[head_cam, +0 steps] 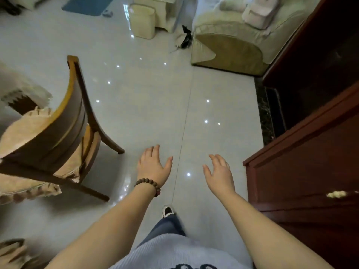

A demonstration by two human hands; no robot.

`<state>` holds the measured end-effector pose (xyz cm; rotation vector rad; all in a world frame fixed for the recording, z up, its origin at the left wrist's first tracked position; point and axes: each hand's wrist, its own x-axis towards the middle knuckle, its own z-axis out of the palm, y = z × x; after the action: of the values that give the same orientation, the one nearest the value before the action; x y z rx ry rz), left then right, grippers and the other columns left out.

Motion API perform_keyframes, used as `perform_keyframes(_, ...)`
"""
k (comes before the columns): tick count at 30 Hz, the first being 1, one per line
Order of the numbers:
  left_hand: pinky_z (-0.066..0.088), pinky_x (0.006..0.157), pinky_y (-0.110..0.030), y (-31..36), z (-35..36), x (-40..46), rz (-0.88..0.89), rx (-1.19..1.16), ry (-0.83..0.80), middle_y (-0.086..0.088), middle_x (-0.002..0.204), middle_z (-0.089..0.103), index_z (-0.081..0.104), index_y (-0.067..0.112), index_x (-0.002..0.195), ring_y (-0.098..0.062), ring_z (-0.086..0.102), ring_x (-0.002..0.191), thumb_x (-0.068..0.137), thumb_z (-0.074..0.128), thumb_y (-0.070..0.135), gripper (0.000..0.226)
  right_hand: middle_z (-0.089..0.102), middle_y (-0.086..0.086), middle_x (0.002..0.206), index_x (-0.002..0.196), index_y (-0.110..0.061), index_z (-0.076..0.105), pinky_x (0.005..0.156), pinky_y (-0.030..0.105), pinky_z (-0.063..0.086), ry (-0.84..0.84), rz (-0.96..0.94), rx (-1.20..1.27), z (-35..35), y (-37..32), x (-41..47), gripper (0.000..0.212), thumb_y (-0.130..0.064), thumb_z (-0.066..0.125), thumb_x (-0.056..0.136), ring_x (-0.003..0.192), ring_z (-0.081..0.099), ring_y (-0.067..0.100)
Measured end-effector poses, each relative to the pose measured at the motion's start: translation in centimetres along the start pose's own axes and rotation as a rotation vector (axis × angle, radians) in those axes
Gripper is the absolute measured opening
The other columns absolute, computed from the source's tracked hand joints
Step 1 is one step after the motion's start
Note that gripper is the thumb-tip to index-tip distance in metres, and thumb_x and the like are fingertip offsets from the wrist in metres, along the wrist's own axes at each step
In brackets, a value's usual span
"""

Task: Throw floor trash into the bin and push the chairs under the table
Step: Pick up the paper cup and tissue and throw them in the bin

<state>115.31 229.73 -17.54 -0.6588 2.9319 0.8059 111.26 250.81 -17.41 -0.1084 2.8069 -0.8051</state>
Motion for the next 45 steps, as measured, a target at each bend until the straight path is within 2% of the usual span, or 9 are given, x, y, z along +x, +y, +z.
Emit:
perform_keyframes(6,0.023,0.112,-0.041,2.4,-3.1,12.4,-0.073,-0.006,0.058,-0.008,0.148,0.035,0.03,0.014,0.144,-0.024,0.025,0.139,0.091,0.043,0.052,0.067,0.032,0.009,0.15,0.139,-0.016,0.041,0.111,0.034,0.027,-0.032,-0.086,0.013,-1.8,-5.6,14.3,0.047,-0.03,0.049,0.095,0.137,0.026,0.024)
perform_keyframes(13,0.021,0.113,-0.04,1.5,-3.9,27.3,-0.248,-0.016,0.129,-0.008,0.15,0.033,0.029,0.015,0.145,-0.024,0.023,0.139,0.091,0.042,0.054,0.068,0.03,0.008,0.151,0.14,-0.018,0.038,0.112,0.034,0.025,-0.136,-0.178,0.015,0.4,-11.3,32.1,0.048,-0.031,0.047,0.095,0.138,0.025,0.022)
perform_keyframes(23,0.023,0.112,-0.041,2.9,-7.3,52.6,-0.576,-0.062,0.309,-0.009,0.148,0.035,0.03,0.014,0.144,-0.025,0.026,0.138,0.09,0.041,0.054,0.068,0.034,0.01,0.149,0.139,-0.014,0.04,0.111,0.036,0.026,-0.318,-0.497,-0.11,-0.4,-22.4,62.8,0.046,-0.029,0.048,0.095,0.136,0.028,0.024)
perform_keyframes(28,0.021,0.112,-0.041,1.5,-10.1,60.3,-0.739,-0.087,0.383,-0.008,0.149,0.035,0.029,0.016,0.144,-0.026,0.027,0.138,0.09,0.042,0.055,0.068,0.041,0.015,0.143,0.134,-0.009,0.046,0.108,0.036,0.03,-0.377,-0.588,-0.14,1.0,-29.7,72.5,0.045,-0.024,0.054,0.093,0.133,0.034,0.029)
perform_keyframes(37,0.026,0.111,-0.045,-8.2,-13.4,70.3,-1.015,-0.156,0.48,-0.009,0.148,0.034,0.028,0.016,0.144,-0.027,0.028,0.137,0.09,0.042,0.055,0.069,0.041,0.016,0.144,0.135,-0.008,0.045,0.109,0.034,0.029,-0.574,-0.841,-0.184,11.8,-44.5,82.7,0.044,-0.023,0.052,0.094,0.132,0.035,0.029)
perform_keyframes(45,0.032,0.107,-0.045,-22.7,-21.3,80.4,-1.248,-0.272,0.591,-0.011,0.144,0.039,0.032,0.013,0.142,-0.028,0.035,0.131,0.09,0.045,0.053,0.067,0.039,0.011,0.145,0.137,-0.013,0.043,0.108,0.031,0.027,-0.729,-1.079,-0.291,24.7,-65.3,89.5,0.044,-0.026,0.049,0.095,0.133,0.033,0.025)
